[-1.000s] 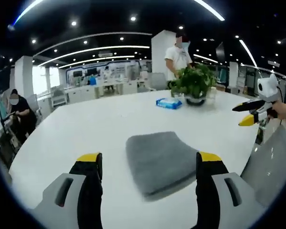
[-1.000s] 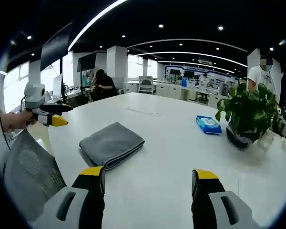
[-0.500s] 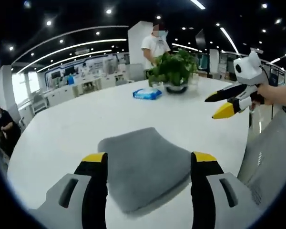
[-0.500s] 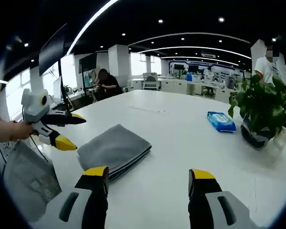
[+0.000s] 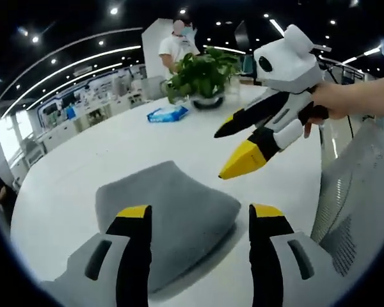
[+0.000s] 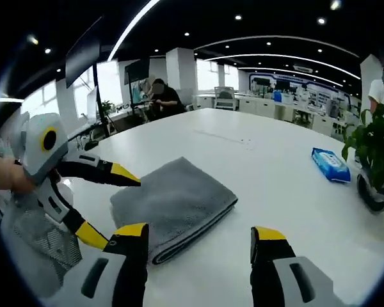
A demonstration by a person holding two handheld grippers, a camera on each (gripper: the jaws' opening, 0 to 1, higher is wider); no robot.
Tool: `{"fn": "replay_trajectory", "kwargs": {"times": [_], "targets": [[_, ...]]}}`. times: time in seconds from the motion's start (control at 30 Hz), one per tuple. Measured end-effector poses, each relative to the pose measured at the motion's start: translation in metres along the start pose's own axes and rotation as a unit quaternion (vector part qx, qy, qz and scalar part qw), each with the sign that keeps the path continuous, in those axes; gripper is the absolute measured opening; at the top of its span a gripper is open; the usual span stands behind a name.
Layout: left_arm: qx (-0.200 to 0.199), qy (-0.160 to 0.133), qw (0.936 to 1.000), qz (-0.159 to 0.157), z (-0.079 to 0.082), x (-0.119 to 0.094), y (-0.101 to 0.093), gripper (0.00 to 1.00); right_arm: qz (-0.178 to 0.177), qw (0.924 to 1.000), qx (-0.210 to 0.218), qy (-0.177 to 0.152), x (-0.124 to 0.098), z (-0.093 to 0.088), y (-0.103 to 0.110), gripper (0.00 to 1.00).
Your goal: Open the folded towel by lifting each exposed corner and separating the folded layers until the towel lies flat within the target outline without major curled edges
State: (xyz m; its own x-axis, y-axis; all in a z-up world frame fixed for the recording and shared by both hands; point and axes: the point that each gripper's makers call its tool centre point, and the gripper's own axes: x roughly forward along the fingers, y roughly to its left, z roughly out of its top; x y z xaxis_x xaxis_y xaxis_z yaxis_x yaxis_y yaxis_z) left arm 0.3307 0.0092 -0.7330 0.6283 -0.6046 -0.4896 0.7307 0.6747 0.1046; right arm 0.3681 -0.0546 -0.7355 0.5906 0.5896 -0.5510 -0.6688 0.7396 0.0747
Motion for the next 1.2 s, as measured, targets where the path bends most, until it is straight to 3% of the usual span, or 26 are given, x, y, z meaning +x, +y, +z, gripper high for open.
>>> {"fn": "replay_trajectory", "kwargs": {"times": [0.1,0.2,0.3,0.47,0.6,0.8,1.03,1.2], "targets": [[0.024,0.015,0.9996,-0.005,-0.008,0.006,-0.005,0.56,0.000,0.9999,0.008,0.010,0.004,-0.007,0.001,0.61],[0.035,0.028,0.9989,-0.013,-0.015,0.011,-0.011,0.47,-0.002,0.9998,0.011,0.018,0.006,-0.012,0.001,0.60],[0.072,0.050,0.9960,-0.017,-0.024,0.017,-0.017,0.38,-0.003,0.9999,-0.001,0.010,0.005,-0.012,0.004,0.59],[0.103,0.064,0.9924,-0.020,-0.033,0.026,-0.023,0.35,-0.007,1.0000,0.005,0.004,0.005,-0.015,0.008,0.58],[0.100,0.064,0.9928,-0.015,-0.040,0.031,-0.017,0.31,-0.011,0.9998,0.012,0.013,0.007,-0.025,0.010,0.58],[0.090,0.053,0.9945,-0.008,-0.034,0.026,-0.016,0.28,-0.011,0.9994,0.017,0.026,0.006,-0.035,0.012,0.58],[0.080,0.049,0.9956,0.004,-0.032,0.022,-0.009,0.14,-0.007,0.9999,0.009,0.008,0.003,-0.028,0.014,0.58],[0.070,0.049,0.9963,0.005,-0.031,0.022,-0.009,0.10,-0.007,0.9999,0.006,0.008,0.003,-0.029,0.016,0.58]]}}
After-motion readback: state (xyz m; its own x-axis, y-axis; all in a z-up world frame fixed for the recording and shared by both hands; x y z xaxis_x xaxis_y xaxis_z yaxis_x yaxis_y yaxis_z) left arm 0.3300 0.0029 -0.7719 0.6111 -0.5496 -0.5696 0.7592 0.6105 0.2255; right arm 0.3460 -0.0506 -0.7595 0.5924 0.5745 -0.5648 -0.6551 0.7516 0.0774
